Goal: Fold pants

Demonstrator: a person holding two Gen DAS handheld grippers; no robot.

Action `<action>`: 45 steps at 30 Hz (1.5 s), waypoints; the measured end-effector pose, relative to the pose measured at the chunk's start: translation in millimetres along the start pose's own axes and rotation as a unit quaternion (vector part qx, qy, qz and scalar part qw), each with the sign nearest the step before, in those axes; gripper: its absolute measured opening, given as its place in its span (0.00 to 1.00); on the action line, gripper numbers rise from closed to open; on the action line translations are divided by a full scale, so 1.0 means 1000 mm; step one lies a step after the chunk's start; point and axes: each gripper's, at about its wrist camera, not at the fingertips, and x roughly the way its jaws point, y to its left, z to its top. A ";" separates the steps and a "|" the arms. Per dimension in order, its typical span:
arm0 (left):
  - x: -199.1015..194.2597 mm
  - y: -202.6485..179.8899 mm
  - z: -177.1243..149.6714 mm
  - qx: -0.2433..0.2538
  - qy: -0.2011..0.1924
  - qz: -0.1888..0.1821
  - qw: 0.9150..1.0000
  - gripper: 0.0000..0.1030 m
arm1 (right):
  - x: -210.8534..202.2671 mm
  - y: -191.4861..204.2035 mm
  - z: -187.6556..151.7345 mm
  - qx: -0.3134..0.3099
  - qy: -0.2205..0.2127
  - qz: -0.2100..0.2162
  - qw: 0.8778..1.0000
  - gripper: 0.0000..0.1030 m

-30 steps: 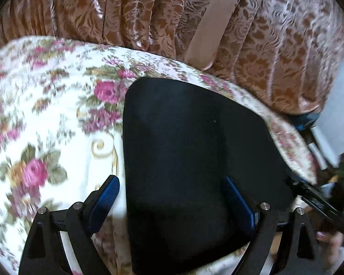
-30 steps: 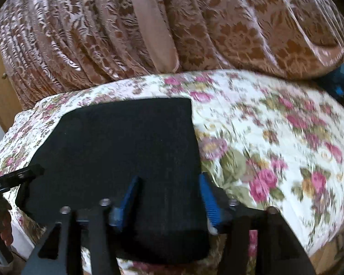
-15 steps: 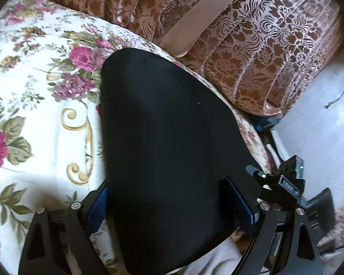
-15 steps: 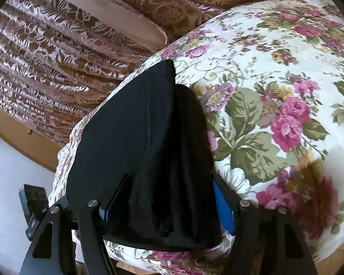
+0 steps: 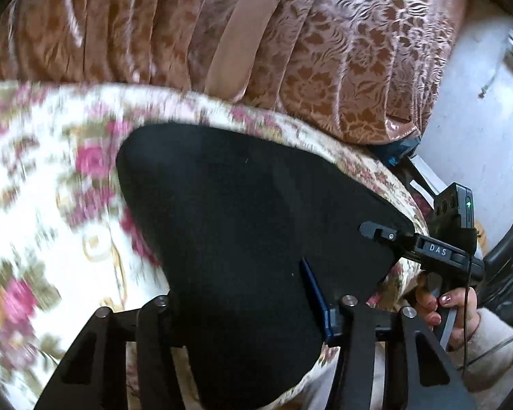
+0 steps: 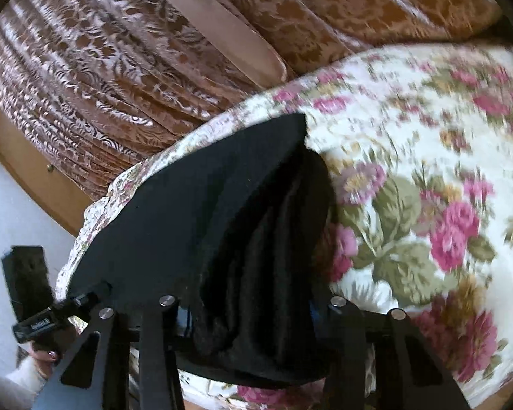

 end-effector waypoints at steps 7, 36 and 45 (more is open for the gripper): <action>-0.008 0.007 0.033 0.061 -0.051 0.043 0.996 0.51 | 0.005 0.018 0.027 -0.023 -0.047 0.024 0.998 0.43; 0.147 0.167 0.163 0.049 -0.077 0.148 0.985 0.66 | 0.230 -0.011 0.194 -0.033 -0.057 -0.017 0.998 0.56; 0.141 0.160 0.154 0.047 -0.089 0.203 0.974 0.84 | 0.224 0.001 0.184 -0.056 -0.074 -0.084 0.992 0.66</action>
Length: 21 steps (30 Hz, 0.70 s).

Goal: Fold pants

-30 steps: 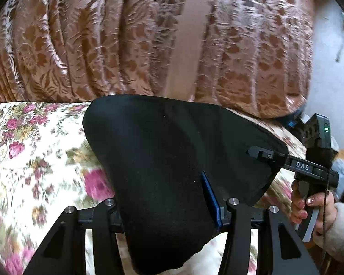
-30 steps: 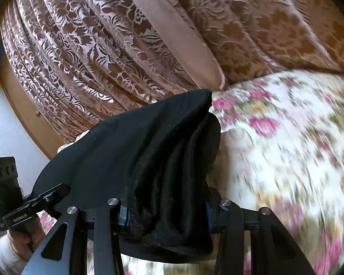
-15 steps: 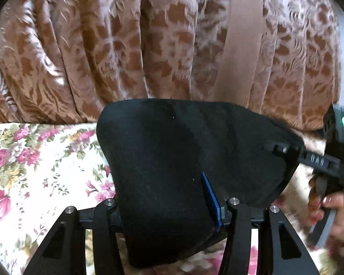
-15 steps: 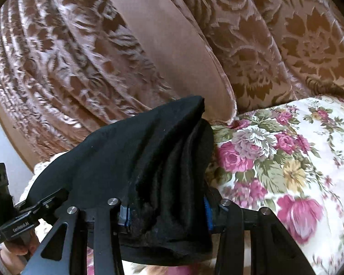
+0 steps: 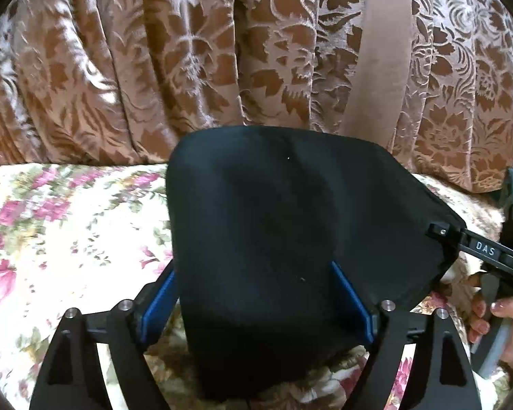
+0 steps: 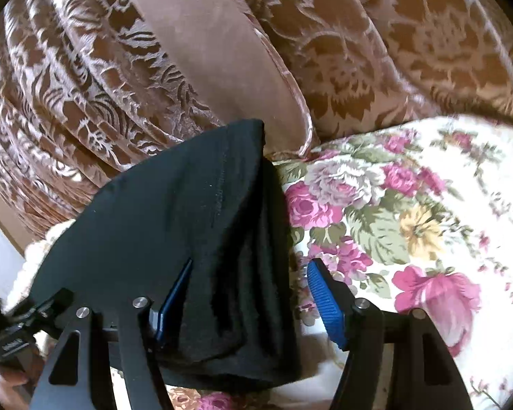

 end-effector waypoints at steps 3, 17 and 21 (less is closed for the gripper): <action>-0.017 -0.015 -0.008 0.024 -0.022 0.048 0.998 0.84 | -0.015 0.014 -0.005 -0.033 -0.022 -0.039 0.998 0.66; -0.077 -0.054 -0.059 0.051 -0.031 0.105 0.993 0.94 | -0.096 0.049 -0.049 -0.063 -0.077 -0.101 0.990 0.68; -0.098 -0.060 -0.067 0.053 -0.060 0.129 0.988 0.95 | -0.114 0.066 -0.065 -0.073 -0.080 -0.093 0.990 0.68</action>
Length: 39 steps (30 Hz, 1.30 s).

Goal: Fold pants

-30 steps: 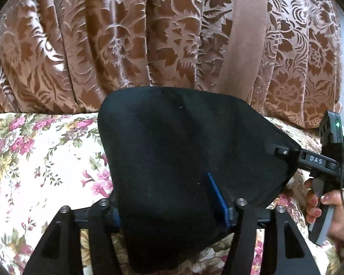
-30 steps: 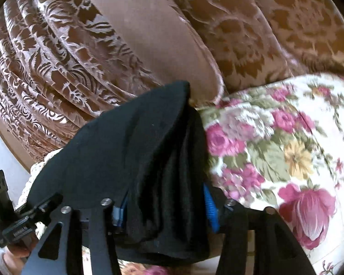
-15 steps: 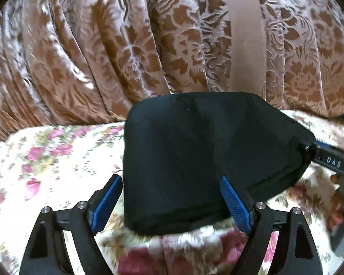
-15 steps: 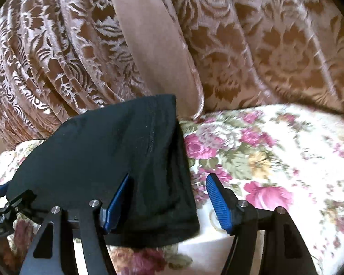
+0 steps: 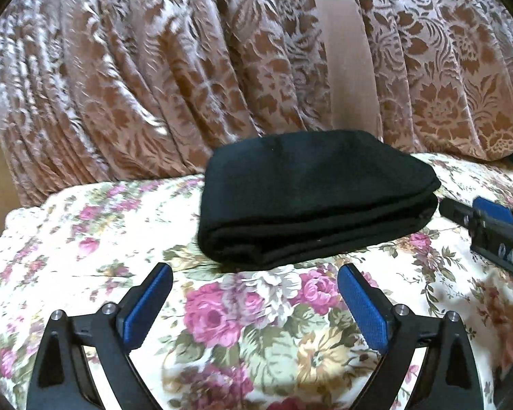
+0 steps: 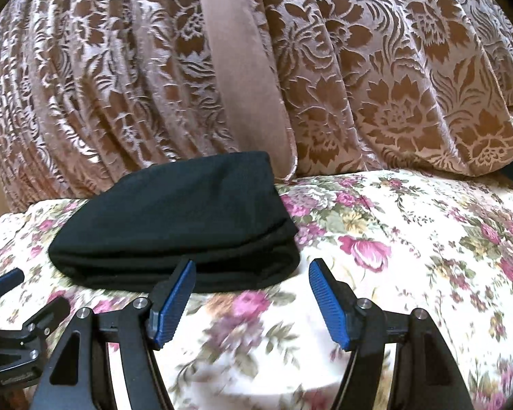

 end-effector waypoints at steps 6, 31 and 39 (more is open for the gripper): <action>-0.021 0.015 -0.006 -0.036 -0.028 0.004 0.999 0.98 | -0.025 0.018 -0.013 -0.021 -0.009 0.002 1.000 0.68; -0.024 0.034 -0.019 -0.086 -0.035 0.000 0.996 0.90 | -0.036 0.029 -0.029 -0.034 -0.005 -0.014 0.999 0.68; -0.022 0.033 -0.019 -0.082 -0.030 -0.001 0.996 0.90 | -0.035 0.028 -0.029 -0.028 -0.001 -0.015 0.999 0.68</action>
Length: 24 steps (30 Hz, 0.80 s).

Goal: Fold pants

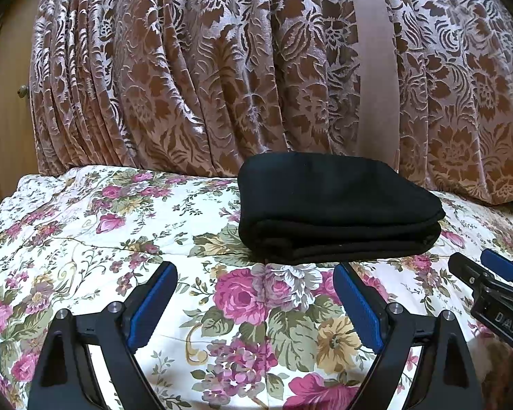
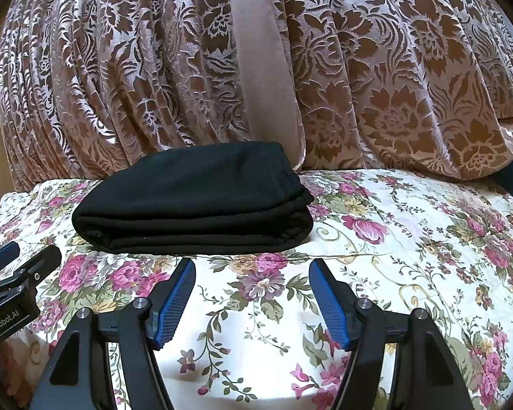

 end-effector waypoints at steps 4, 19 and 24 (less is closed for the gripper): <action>0.001 -0.001 0.000 0.001 0.004 0.001 1.000 0.90 | 0.000 0.000 0.000 0.001 0.000 0.000 1.000 0.68; 0.003 0.000 -0.001 -0.002 0.010 0.001 1.000 0.90 | 0.001 -0.001 -0.001 0.006 0.003 -0.001 1.000 0.68; 0.003 0.000 -0.001 -0.002 0.011 0.001 1.000 0.90 | 0.001 -0.001 0.000 0.006 0.004 0.000 1.000 0.68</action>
